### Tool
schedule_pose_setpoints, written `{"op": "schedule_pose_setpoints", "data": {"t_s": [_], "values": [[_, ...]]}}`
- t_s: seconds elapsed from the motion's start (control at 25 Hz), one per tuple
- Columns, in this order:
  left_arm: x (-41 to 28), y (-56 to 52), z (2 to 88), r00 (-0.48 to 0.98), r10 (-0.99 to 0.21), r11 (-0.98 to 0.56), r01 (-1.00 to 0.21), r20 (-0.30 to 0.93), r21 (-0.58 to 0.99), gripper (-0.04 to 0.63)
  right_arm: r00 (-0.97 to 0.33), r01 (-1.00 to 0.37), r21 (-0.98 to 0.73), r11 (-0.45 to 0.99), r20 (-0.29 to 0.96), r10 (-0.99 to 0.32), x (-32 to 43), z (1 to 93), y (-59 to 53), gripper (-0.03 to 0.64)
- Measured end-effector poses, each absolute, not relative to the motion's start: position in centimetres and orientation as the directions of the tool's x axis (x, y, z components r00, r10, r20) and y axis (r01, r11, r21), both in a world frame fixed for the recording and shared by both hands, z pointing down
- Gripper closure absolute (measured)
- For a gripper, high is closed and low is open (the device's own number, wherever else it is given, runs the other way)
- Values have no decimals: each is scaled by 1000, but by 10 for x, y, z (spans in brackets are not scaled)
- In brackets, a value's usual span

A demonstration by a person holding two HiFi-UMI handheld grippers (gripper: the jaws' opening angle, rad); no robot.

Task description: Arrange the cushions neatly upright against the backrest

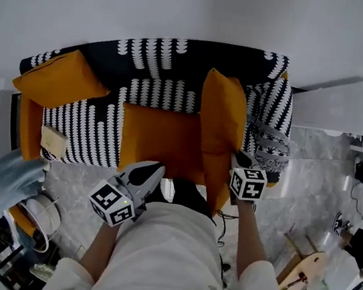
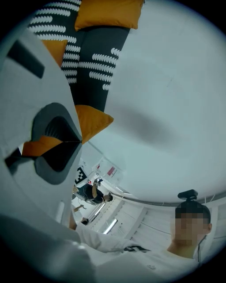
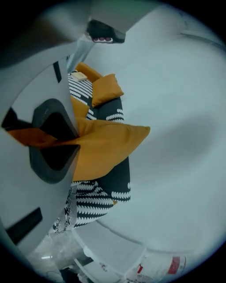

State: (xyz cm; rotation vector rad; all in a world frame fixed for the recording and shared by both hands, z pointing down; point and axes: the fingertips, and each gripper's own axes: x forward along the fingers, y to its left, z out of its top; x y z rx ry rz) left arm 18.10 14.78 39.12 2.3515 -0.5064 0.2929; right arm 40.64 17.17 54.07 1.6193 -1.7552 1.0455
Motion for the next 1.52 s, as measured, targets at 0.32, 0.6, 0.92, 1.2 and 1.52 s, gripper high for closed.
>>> {"op": "schedule_pose_setpoints", "data": {"t_s": [0.32, 0.6, 0.92, 1.2, 1.52], "values": [[204, 171, 393, 891, -265, -690, -442, 368, 573, 586, -330, -932, -353, 88, 721, -610, 467, 574, 182, 586], [218, 178, 392, 886, -244, -704, -441, 394, 556, 586, -238, -936, -348, -54, 739, -630, 526, 604, 177, 588], [238, 178, 394, 881, -222, -707, -440, 418, 553, 586, -96, -948, -256, -191, 799, -593, 590, 631, 189, 588], [246, 180, 398, 870, -231, -700, -459, 435, 547, 586, 1, -979, -98, -180, 876, -482, 645, 649, 198, 589], [232, 173, 406, 840, -269, -699, -507, 471, 505, 586, 167, -963, 74, -260, 920, -355, 694, 668, 210, 581]]}}
